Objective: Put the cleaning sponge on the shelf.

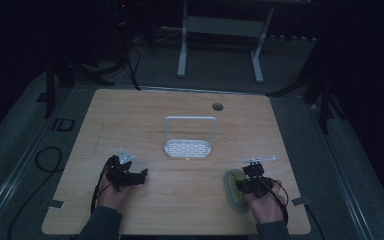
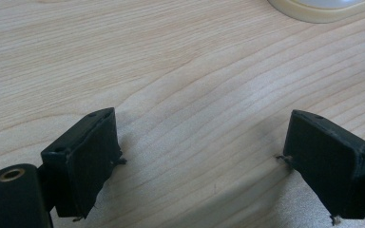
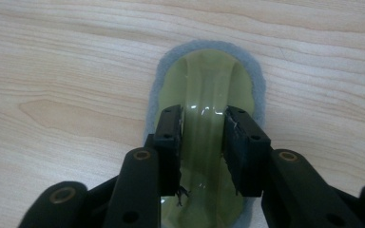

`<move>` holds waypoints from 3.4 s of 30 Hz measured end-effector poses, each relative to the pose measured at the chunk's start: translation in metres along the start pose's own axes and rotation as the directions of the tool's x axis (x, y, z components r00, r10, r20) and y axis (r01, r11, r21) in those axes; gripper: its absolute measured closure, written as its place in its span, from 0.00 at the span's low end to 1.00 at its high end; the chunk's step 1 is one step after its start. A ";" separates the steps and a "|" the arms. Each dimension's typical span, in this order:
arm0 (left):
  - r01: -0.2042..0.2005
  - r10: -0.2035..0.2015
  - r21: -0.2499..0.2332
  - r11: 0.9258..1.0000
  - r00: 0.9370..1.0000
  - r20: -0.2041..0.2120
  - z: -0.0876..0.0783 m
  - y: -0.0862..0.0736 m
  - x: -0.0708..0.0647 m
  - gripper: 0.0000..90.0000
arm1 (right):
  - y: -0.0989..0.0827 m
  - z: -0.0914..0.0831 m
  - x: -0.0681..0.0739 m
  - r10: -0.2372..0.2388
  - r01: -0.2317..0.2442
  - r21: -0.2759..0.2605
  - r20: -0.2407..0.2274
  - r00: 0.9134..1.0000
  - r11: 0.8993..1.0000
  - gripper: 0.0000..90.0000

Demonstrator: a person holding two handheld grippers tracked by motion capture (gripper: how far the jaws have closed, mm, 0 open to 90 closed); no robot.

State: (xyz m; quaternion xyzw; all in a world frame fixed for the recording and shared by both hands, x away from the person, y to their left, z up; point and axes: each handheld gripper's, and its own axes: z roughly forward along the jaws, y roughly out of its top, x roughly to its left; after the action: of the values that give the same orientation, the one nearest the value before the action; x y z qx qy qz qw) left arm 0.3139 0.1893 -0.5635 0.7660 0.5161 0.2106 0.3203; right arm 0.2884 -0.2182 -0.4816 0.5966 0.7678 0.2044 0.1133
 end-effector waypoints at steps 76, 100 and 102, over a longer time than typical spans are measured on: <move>-0.001 0.001 0.001 1.000 1.000 0.000 0.000 0.000 0.000 0.13 | 0.036 0.004 0.022 -0.873 0.865 0.149 -0.020 0.486 0.479 0.80; 0.000 0.000 0.002 1.000 1.000 0.000 0.000 0.000 0.000 0.13 | 0.057 0.006 0.051 -0.910 0.911 0.009 0.061 0.410 0.411 0.80; 0.001 -0.001 0.001 1.000 1.000 0.000 0.000 0.000 0.000 0.13 | 0.059 0.007 0.053 -0.910 0.911 0.004 0.062 0.411 0.412 0.80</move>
State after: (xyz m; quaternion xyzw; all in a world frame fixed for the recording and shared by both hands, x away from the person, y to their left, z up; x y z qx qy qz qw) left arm 0.3139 0.1893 -0.5635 0.7660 0.5165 0.2101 0.3199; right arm 0.3284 -0.1535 -0.4580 0.0886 0.9619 0.1058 0.2360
